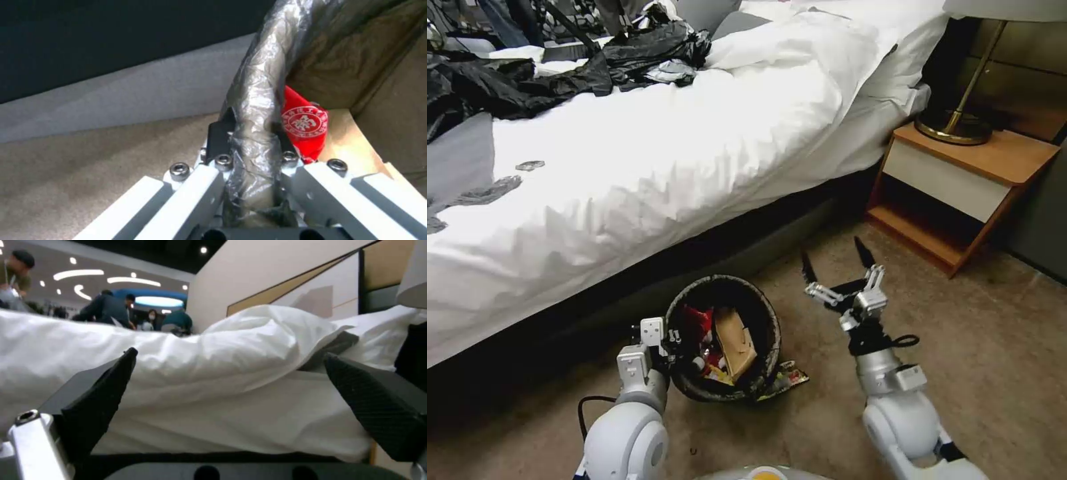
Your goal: Pick up the trash bin, then pick up the garbage from the floor and place it into the trash bin.
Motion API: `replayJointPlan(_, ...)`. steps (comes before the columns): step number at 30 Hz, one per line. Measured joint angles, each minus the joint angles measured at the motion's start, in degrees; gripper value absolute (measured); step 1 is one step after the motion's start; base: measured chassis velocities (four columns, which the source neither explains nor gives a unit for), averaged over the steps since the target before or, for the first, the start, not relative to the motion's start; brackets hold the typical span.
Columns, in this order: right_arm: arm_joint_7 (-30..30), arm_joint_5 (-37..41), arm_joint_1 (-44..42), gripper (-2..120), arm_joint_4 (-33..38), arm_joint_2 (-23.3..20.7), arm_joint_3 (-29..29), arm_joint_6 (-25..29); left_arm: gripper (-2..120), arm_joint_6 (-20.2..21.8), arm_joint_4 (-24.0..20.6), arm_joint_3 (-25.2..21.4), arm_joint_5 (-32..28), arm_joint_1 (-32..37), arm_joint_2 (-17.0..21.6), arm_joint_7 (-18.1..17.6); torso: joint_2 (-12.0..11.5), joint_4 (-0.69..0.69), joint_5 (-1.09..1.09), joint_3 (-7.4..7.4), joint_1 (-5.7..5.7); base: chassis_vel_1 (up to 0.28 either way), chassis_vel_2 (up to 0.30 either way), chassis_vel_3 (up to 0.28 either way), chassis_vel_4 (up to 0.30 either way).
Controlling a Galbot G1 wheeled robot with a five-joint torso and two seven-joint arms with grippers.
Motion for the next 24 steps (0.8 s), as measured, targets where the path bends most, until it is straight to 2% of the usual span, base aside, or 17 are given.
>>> replayJointPlan(4,-3.37,0.84,1.90,100,-2.25,-3.14,2.13,-2.05,0,0.01,-0.29,-0.13,-0.04,0.18,0.19,-0.03,0.00,0.00,0.00,0.00,0.00,0.000,0.000,0.000,0.000)
replayJointPlan(7,-10.74,1.10,3.89,100,-6.76,-9.18,3.29,-2.77,0,0.01,-0.52,-0.34,-0.08,0.42,0.27,-0.05,0.00,0.00,0.00,0.00,0.00,0.000,0.000,0.000,0.000)
replayJointPlan(8,-10.74,1.10,3.89,100,-6.76,-9.18,3.29,-2.77,0,0.01,-0.52,-0.34,-0.08,0.42,0.27,-0.05,0.00,0.00,0.00,0.00,0.00,0.000,0.000,0.000,0.000)
replayJointPlan(11,-18.51,0.32,5.62,100,-12.89,-14.03,2.02,-2.93,0,0.01,-0.68,-0.77,-0.19,0.53,0.36,-0.09,0.00,-0.02,-0.01,0.00,0.00,0.000,0.000,0.000,0.000)
replayJointPlan(12,-18.51,0.32,5.62,100,-12.89,-14.03,2.02,-2.93,0,0.01,-0.68,-0.77,-0.19,0.53,0.36,-0.09,0.00,-0.02,-0.01,0.00,0.00,0.000,0.000,0.000,0.000)
replayJointPlan(15,-28.76,-1.15,8.17,100,-19.57,-16.54,-1.54,-3.57,0,0.03,-0.82,-0.87,-0.33,0.34,0.22,-0.20,0.00,-0.01,-0.01,0.00,0.00,0.000,0.000,0.000,0.000)
replayJointPlan(16,-28.76,-1.15,8.17,100,-19.57,-16.54,-1.54,-3.57,0,0.03,-0.82,-0.87,-0.33,0.34,0.22,-0.20,0.00,-0.01,-0.01,0.00,0.00,0.000,0.000,0.000,0.000)
replayJointPlan(19,-38.20,-4.40,11.51,100,-25.37,-16.82,-5.66,-4.39,0,0.07,-0.82,-0.53,-0.20,0.20,-0.46,-0.35,0.00,0.00,-0.01,0.00,0.00,0.000,0.000,0.000,0.000)
replayJointPlan(20,-38.20,-4.40,11.51,100,-25.37,-16.82,-5.66,-4.39,0,0.07,-0.82,-0.53,-0.20,0.20,-0.46,-0.35,0.00,0.00,-0.01,0.00,0.00,0.000,0.000,0.000,0.000)
replayJointPlan(24,-44.41,-7.88,14.44,100,-30.50,-15.99,-8.95,-3.83,0,0.12,-0.82,-0.39,-0.08,0.19,-0.69,-0.41,0.00,0.01,-0.01,0.00,0.00,0.000,0.000,0.000,0.000)
